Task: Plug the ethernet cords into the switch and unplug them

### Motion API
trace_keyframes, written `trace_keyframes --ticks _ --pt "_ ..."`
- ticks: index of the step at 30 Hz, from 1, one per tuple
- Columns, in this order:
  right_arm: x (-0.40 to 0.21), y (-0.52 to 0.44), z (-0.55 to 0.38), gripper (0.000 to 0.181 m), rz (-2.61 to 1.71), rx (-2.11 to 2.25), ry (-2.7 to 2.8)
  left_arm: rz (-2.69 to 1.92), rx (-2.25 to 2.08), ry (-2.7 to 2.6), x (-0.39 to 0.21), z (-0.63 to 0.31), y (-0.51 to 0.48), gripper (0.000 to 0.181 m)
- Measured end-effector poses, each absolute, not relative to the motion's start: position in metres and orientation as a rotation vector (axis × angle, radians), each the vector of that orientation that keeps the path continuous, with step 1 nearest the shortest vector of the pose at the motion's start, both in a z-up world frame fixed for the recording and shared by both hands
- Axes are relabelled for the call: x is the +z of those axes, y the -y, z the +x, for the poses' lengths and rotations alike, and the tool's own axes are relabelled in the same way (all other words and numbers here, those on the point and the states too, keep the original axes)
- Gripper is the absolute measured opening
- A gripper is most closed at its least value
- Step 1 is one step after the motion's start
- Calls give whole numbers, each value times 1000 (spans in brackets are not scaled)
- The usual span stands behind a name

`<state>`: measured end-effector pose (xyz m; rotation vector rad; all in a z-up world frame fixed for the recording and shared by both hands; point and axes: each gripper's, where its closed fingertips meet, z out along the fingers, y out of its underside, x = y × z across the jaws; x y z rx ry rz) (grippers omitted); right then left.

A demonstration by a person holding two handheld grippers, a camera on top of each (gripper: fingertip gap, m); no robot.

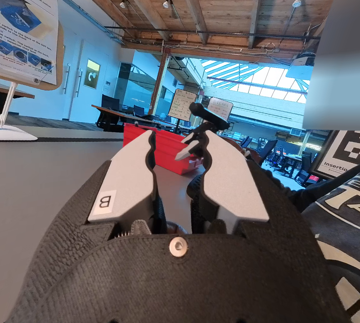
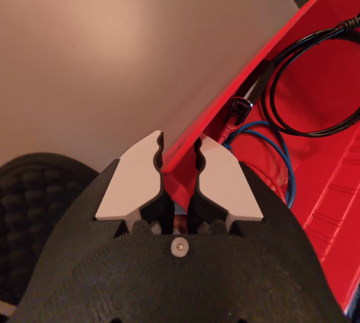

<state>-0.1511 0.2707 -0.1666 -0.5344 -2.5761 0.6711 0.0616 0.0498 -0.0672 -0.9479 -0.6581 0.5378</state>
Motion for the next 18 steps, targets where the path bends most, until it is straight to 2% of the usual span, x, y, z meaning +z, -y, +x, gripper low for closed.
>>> trace_keyframes --ticks 6,18 --pt "-165 -203 -143 28 -550 922 2565 -950 539 656 -67 62 -50 46" --pt "-166 -60 -85 30 -394 840 2589 -920 612 531 -54 81 -52 46"
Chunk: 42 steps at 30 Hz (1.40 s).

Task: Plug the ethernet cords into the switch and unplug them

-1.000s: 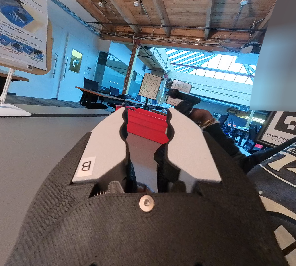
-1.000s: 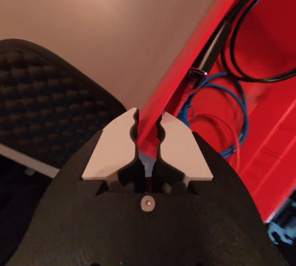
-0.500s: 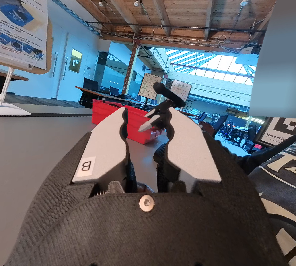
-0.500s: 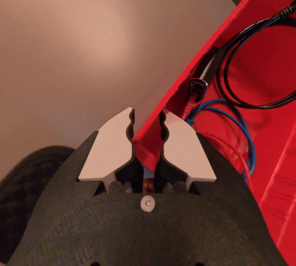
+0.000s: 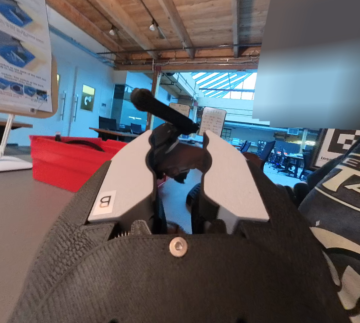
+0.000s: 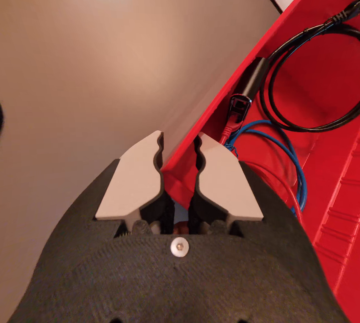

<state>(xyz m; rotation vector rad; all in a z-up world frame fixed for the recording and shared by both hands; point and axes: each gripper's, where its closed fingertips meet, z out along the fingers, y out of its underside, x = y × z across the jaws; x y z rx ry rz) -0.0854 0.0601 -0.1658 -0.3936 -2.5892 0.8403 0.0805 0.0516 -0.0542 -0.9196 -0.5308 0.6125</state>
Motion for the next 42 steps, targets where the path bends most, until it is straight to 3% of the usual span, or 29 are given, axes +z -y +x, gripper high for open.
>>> trace_keyframes --ticks 13,23,42 --pt "-166 77 -24 43 -83 940 2660 -837 803 347 -33 110 -46 40" --pt "-160 166 5 42 -53 1377 2702 -824 966 294 -28 120 -43 30" --pt "-148 227 25 40 141 1713 2580 -858 1002 283 -29 120 -46 30"
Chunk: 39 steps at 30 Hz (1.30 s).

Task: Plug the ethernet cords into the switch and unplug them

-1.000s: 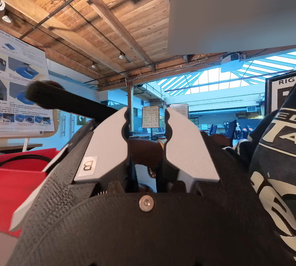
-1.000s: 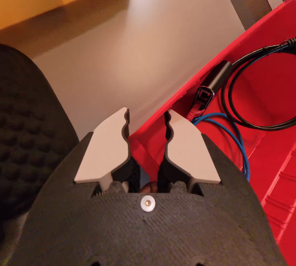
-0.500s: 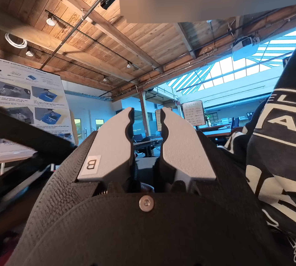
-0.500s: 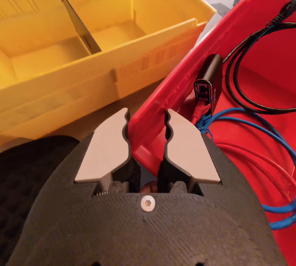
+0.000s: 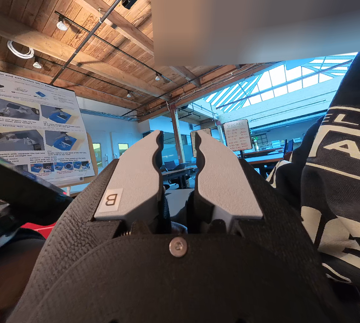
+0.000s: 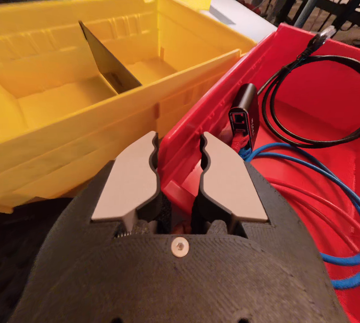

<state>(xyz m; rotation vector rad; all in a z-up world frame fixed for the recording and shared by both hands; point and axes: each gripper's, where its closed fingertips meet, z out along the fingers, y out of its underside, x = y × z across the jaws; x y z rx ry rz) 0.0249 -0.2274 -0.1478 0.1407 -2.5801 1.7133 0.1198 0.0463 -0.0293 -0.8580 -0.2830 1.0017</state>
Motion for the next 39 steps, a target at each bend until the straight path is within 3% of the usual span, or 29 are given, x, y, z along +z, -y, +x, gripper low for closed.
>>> trace_keyframes --ticks 3,6,9,12,15,20,24,27,29,30,35,39 --pt "-121 223 30 40 34 2033 2524 -841 1015 300 -26 120 -40 30" --pt "-69 201 30 73 -127 2487 2242 -810 1090 395 -13 119 -17 30" --pt "-49 182 35 111 -218 2623 1995 -806 1260 566 10 126 36 34" --pt "-70 182 64 118 -122 2400 2177 -862 1605 857 26 150 127 51" --pt "-80 180 102 103 3 2310 2278 -861 1843 1212 14 203 223 60" --pt "-129 187 151 96 88 2038 2556 -921 1684 1722 -76 254 322 86" --pt "-141 192 149 83 136 1844 2499 -982 1479 1872 -138 253 348 85" --pt "-149 195 145 69 109 1777 2540 -1026 1406 1774 -148 239 340 64" --pt "-151 197 136 46 16 1755 2557 -1026 1470 1691 -137 237 335 18" --pt "-152 197 134 44 -11 1754 2570 -1048 1524 1707 -135 239 337 10" --pt "-141 195 128 29 20 1774 2436 -1096 1840 1724 -92 248 324 5" --pt "-98 187 123 25 112 1914 2160 -968 2114 1526 -31 260 295 4"
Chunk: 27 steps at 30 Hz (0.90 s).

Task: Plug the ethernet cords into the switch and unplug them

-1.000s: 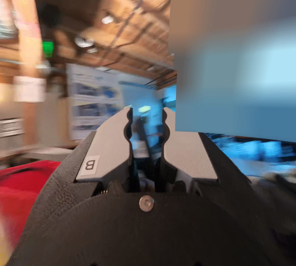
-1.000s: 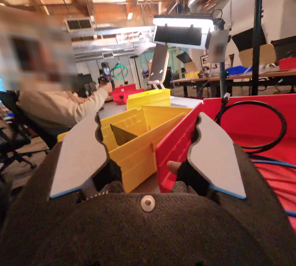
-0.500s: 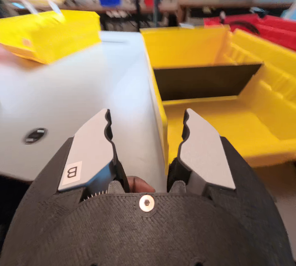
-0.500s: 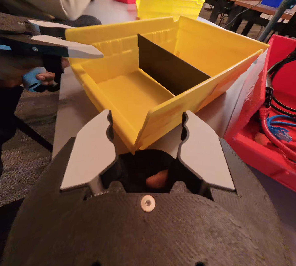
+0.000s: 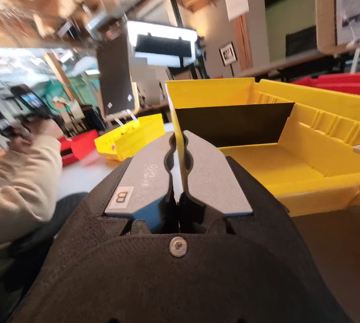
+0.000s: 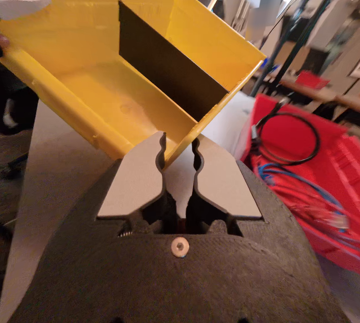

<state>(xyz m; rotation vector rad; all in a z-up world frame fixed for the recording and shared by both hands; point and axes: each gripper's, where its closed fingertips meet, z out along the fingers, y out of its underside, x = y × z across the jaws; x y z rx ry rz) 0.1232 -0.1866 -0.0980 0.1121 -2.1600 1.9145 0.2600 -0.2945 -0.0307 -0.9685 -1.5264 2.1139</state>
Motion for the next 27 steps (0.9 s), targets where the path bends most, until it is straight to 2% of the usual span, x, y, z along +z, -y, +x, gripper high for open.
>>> trace_keyframes --ticks 4,7,10,19,27 --pt "-39 148 105 22 129 1954 1852 -812 2253 1271 19 255 252 4" --pt "-8 94 85 21 94 1868 1718 -743 2184 1107 40 230 212 6" --pt "-2 25 57 23 4 1737 1687 -797 2012 1031 45 180 167 6" --pt "-55 -194 -86 23 -462 1355 1778 -1181 1487 950 -2 -43 -16 8" --pt "-111 -304 -145 22 -678 1215 1786 -1421 1235 943 -73 -138 -125 11"
